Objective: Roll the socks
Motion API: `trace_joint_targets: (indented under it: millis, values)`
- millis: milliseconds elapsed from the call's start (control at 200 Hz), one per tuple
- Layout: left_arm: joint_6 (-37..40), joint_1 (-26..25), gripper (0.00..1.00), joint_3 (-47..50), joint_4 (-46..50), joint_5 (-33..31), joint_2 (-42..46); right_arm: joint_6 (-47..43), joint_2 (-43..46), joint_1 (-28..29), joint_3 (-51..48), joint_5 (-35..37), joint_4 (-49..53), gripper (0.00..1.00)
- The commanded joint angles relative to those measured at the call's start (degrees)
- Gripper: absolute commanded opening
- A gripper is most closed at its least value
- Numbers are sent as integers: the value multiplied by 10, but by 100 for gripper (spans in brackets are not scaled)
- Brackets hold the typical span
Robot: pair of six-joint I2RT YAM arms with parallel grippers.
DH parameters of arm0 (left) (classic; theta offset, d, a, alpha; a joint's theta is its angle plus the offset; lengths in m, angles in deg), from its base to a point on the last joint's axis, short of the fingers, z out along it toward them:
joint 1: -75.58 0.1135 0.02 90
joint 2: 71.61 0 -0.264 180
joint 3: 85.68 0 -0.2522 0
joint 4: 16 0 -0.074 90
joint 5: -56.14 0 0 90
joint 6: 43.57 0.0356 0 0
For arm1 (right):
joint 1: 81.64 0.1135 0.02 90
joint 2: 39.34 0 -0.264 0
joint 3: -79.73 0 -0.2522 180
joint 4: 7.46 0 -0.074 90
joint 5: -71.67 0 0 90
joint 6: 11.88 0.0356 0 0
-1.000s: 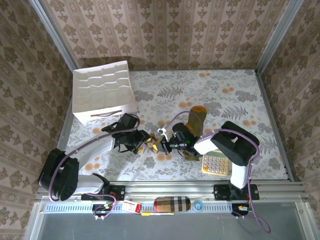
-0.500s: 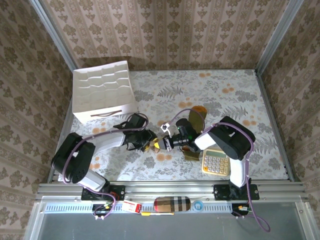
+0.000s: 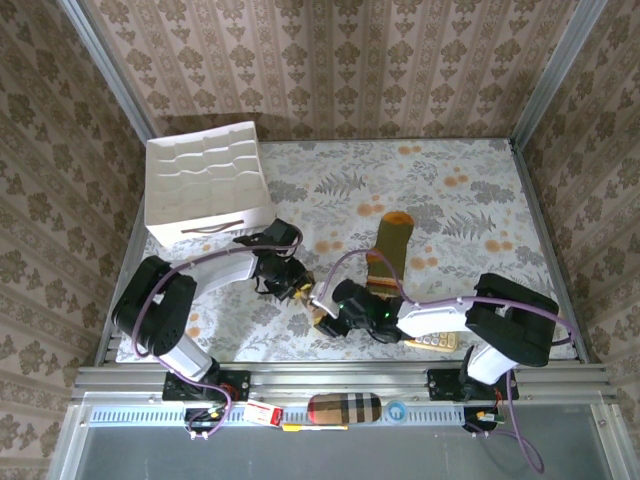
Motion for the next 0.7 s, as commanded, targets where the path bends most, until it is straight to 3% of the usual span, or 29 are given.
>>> trace_joint_targets:
  millis: [0, 195, 460, 530, 640, 695]
  values:
    - [-5, 4, 2, 27, 160, -44, -37, -97, -15, 54, 42, 227, 38, 57]
    - [7, 21, 6, 10, 164, -34, -51, -130, -77, 100, 103, 309, 23, 63]
    - [26, 38, 7, 0, 164, -22, -53, -121, -174, 68, 171, 319, 69, 62]
    - [28, 40, 10, 1, 158, -16, -51, -99, -182, 55, 181, 298, 97, 52]
    - [34, 45, 21, 2, 147, -6, -42, -70, -181, 43, 179, 258, 118, 20]
    - [34, 48, 28, 5, 139, 0, -34, -51, -180, 35, 179, 232, 133, 12]
